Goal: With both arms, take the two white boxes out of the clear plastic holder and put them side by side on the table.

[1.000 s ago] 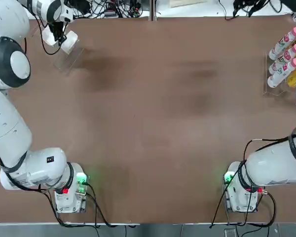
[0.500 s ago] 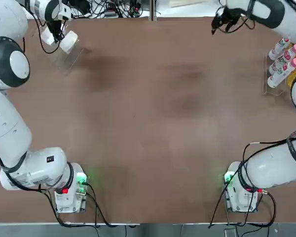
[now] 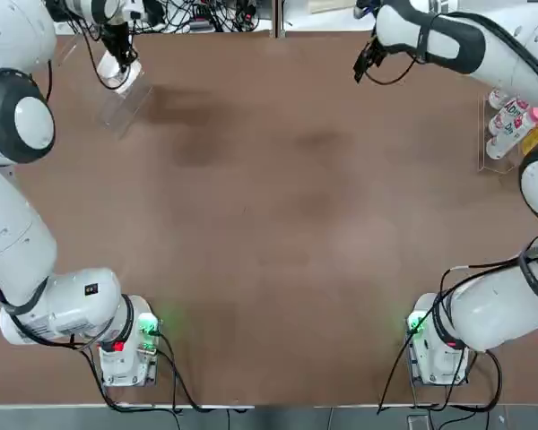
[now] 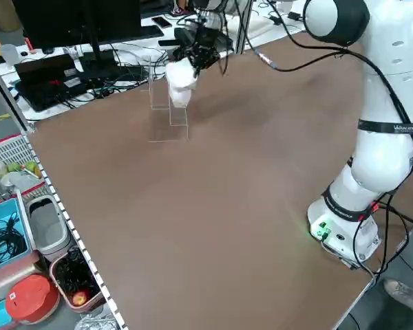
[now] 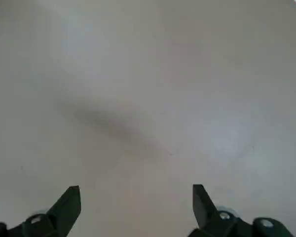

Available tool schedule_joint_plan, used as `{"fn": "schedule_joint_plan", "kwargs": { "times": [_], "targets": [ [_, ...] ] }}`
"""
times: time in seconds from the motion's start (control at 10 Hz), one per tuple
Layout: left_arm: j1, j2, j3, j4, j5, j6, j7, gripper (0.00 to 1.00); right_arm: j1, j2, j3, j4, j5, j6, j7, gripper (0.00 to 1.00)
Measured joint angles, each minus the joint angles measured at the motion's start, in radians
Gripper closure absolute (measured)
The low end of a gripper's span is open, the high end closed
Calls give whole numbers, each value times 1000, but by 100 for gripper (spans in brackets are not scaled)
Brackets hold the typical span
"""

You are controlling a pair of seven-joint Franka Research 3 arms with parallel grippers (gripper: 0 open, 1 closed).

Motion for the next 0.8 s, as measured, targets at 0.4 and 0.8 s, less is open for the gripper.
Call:
{"fn": "schedule_joint_plan", "kwargs": {
  "times": [0.4,0.8],
  "targets": [
    [-44,-5,-239,-17,-47,-137,-429,98,85,11,2,-177,0,288,-237,0],
    [-248,37,-262,-47,-103,-151,-700,98,171,26,3,-291,0,455,-242,0]
  ]
}}
